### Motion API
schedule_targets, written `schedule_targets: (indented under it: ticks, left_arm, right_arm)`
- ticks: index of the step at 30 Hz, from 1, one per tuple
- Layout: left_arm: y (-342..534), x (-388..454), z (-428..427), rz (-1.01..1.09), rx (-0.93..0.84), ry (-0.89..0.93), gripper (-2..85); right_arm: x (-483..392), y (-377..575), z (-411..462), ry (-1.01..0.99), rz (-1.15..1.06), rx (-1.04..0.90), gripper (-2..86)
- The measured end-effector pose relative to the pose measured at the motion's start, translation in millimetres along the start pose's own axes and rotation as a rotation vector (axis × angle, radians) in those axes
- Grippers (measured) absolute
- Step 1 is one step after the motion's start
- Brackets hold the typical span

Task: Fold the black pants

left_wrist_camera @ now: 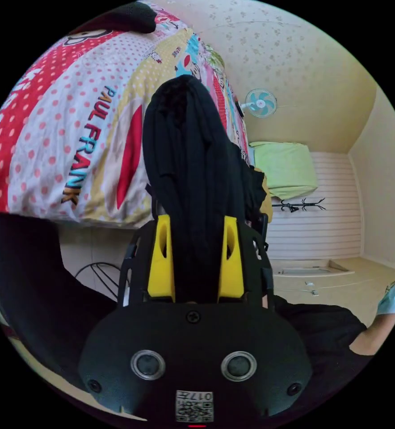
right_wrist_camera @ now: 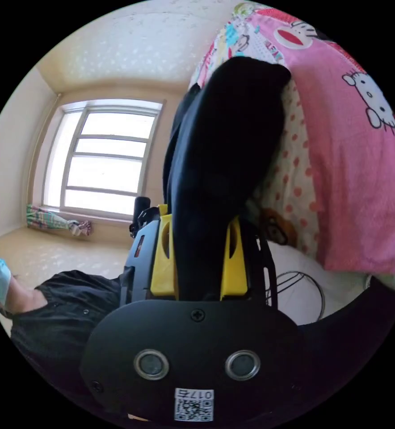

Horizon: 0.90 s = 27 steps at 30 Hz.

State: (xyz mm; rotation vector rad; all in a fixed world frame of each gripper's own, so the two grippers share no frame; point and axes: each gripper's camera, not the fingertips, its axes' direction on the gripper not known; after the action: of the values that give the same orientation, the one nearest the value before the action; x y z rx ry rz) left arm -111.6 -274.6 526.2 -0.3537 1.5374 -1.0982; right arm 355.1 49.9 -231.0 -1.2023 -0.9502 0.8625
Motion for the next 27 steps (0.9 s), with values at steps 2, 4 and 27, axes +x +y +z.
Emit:
schedule_targets:
  ticks: [2,4,27]
  left_arm:
    - [14.6,28.3,-10.1,0.028,0.022,-0.016,14.9]
    - [18.3,60.3,-17.2,0.084,0.044,-0.015,14.8]
    - [-119.8,163.6,201.1,0.301,-0.459,-0.325,15.1]
  right_arm:
    - [-21.3,15.2,-23.0,-0.043,-0.049,0.055,14.1]
    - [-50.4,13.3,-60.2,-0.071,-0.145,0.082,13.3]
    - [59.4,112.6,-365.6,0.229,0.199,0.577,10.2]
